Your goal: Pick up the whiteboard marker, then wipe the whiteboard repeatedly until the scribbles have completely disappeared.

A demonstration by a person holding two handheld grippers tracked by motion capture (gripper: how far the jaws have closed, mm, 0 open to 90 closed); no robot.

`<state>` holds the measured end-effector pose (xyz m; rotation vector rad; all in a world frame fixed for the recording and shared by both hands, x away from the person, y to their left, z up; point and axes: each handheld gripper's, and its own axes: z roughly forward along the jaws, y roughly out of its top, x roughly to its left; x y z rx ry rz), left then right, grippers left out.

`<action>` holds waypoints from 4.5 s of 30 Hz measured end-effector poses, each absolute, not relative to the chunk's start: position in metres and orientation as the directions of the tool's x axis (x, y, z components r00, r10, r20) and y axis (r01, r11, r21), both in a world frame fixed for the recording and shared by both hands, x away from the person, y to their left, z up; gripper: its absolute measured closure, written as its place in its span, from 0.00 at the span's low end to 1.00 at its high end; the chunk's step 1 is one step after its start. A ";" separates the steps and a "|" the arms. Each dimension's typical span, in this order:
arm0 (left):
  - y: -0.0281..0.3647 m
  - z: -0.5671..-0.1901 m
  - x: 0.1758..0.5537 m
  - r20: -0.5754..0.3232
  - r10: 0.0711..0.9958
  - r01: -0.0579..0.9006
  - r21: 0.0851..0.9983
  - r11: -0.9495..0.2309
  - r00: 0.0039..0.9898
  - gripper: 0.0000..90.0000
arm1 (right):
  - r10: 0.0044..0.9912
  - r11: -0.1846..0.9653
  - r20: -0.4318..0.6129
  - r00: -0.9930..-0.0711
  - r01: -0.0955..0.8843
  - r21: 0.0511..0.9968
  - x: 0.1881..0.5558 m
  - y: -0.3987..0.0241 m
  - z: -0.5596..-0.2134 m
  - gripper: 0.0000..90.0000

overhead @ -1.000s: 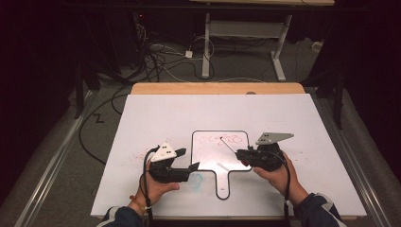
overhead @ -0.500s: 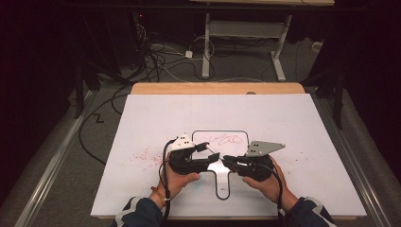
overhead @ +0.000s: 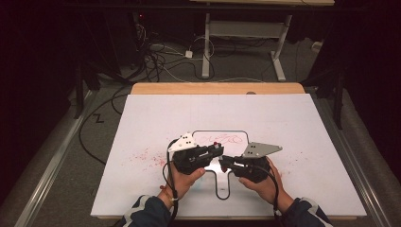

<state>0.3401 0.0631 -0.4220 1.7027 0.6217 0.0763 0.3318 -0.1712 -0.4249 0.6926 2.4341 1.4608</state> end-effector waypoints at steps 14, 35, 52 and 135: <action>0.077 -0.419 0.342 -0.141 0.543 0.264 0.952 -0.155 0.828 0.87 | 0.555 0.353 -0.005 -0.832 0.230 0.907 0.329 -0.194 -0.422 0.48; 0.106 -0.414 0.347 -0.036 0.637 0.220 0.952 -0.212 0.770 0.87 | 0.765 0.426 -0.227 -0.603 0.210 0.880 0.307 -0.293 -0.437 0.31; 0.109 -0.420 0.356 -0.044 0.673 0.239 0.950 -0.200 0.738 0.87 | 0.771 0.435 -0.213 -0.601 0.251 0.865 0.301 -0.305 -0.449 0.31; 0.027 -0.456 0.409 -0.090 0.776 0.285 0.951 -0.120 0.624 0.87 | 0.697 0.516 -0.253 -0.671 0.225 0.826 0.304 -0.287 -0.457 0.33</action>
